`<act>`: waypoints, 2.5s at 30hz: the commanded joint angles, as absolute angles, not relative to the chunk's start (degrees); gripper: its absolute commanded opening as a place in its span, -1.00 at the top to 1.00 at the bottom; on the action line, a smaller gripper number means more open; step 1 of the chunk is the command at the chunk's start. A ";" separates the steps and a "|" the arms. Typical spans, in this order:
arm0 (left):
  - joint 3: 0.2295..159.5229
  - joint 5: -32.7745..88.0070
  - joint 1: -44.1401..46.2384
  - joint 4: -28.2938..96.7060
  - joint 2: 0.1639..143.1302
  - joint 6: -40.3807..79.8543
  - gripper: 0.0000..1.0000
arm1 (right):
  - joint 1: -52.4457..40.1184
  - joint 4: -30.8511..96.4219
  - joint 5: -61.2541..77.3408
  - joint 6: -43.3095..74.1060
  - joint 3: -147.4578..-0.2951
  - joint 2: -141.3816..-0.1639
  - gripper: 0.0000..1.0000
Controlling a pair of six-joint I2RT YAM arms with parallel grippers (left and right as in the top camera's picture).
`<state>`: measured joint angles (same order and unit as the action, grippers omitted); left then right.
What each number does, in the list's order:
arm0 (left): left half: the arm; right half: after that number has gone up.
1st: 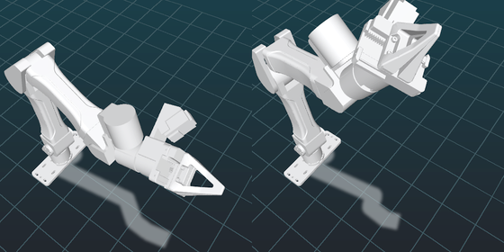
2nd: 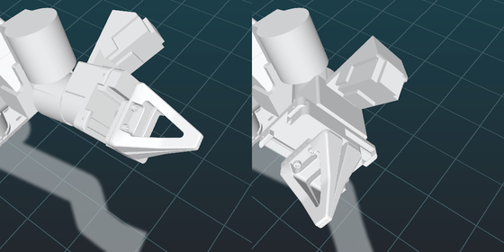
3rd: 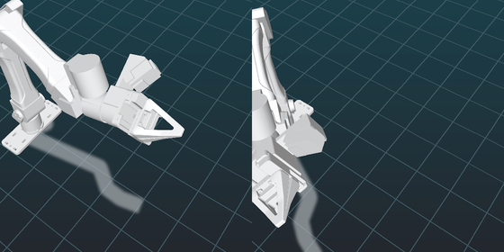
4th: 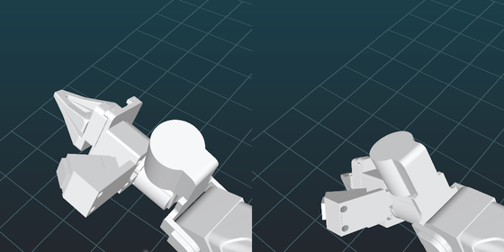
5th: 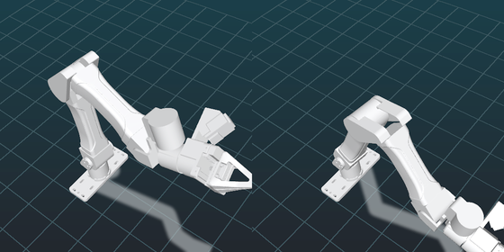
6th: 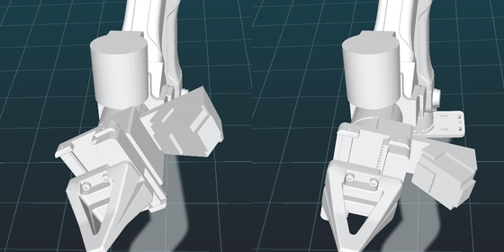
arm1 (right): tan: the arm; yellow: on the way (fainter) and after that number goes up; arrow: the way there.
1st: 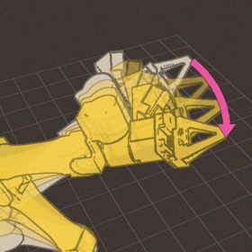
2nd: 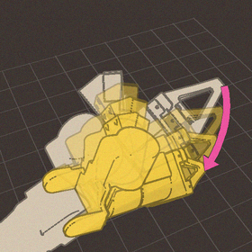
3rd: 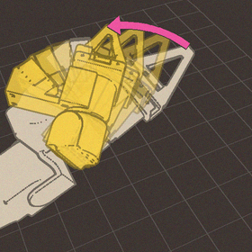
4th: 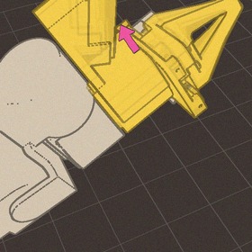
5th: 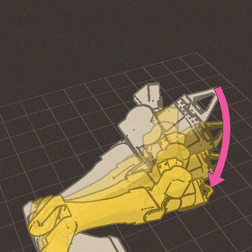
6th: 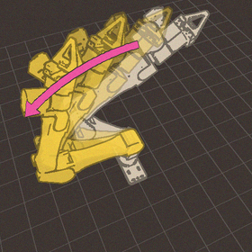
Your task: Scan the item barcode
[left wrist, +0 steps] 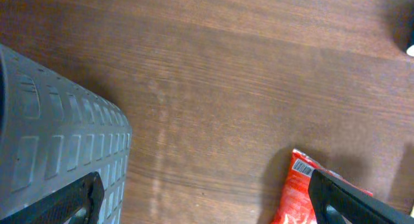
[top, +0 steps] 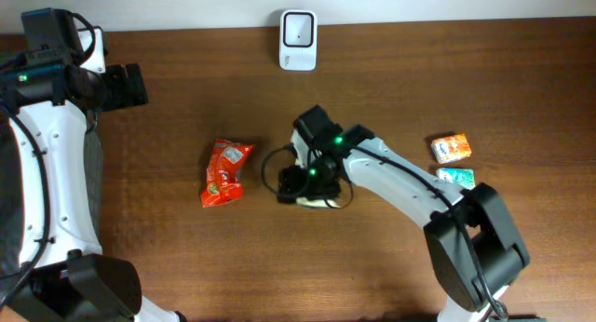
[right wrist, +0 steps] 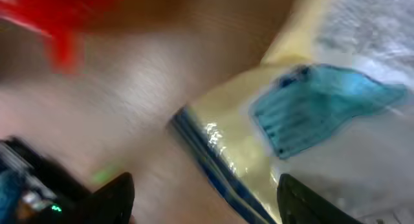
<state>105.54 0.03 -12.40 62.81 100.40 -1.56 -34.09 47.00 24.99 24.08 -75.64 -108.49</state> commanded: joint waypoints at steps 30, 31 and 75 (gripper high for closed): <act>105.65 0.45 -12.53 62.70 100.49 -2.44 -0.99 | -13.17 60.12 37.45 -13.23 -87.77 -125.21 -0.94; 105.65 0.45 -12.53 62.72 100.49 -2.44 -0.98 | -13.52 60.05 37.45 -13.23 -87.20 -126.13 -0.93; 105.65 0.45 -12.53 62.72 100.49 -2.44 -0.98 | -29.61 35.57 -38.98 -19.25 -109.19 -102.28 0.92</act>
